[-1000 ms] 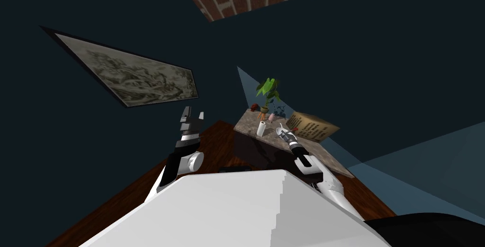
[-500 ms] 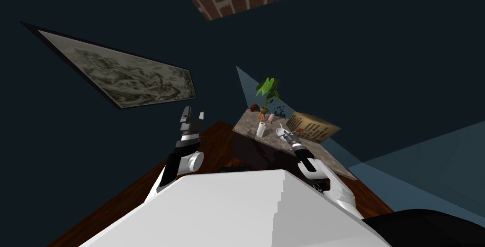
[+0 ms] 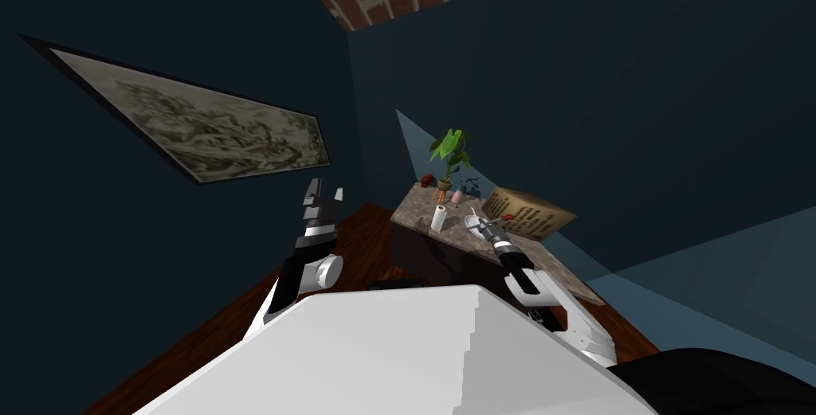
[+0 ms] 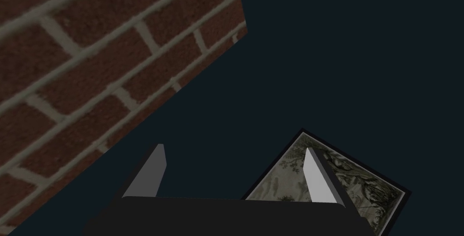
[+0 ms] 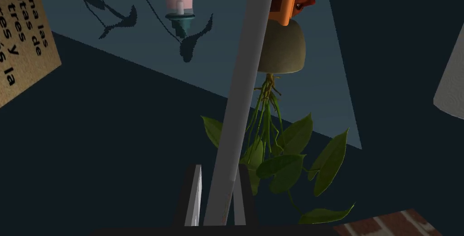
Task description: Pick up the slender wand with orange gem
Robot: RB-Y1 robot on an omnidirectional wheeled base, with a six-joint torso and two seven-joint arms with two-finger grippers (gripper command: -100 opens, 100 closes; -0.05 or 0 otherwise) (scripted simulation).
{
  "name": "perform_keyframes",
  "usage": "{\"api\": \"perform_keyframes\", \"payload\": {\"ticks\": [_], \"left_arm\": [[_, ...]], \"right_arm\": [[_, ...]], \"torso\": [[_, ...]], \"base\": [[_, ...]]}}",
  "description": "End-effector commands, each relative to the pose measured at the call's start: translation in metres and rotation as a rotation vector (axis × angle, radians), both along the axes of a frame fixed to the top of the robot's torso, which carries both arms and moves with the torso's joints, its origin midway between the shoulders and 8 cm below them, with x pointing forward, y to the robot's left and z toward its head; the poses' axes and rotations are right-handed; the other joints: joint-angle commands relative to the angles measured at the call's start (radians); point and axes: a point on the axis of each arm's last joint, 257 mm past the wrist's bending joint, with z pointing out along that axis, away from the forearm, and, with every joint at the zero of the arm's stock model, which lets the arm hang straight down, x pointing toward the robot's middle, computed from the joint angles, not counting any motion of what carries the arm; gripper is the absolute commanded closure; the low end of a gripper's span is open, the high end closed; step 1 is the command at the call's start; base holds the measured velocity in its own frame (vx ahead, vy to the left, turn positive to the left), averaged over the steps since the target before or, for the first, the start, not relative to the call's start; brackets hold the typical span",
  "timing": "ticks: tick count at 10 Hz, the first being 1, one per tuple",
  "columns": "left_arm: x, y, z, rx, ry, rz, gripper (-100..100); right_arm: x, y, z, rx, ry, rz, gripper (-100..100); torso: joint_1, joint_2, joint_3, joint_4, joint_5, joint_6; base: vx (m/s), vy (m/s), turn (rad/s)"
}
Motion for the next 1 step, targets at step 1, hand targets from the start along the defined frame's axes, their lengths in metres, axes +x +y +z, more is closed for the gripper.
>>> {"api": "perform_keyframes", "payload": {"ticks": [1], "left_arm": [[0.0, 0.0, 0.0, 0.0, 0.0, 0.0, 0]], "right_arm": [[0.0, 0.0, 0.0, 0.0, 0.0, 0.0, 0]], "torso": [[0.0, 0.0, 0.0, 0.0, 0.0, 0.0]], "base": [[0.0, 0.0, 0.0]]}}
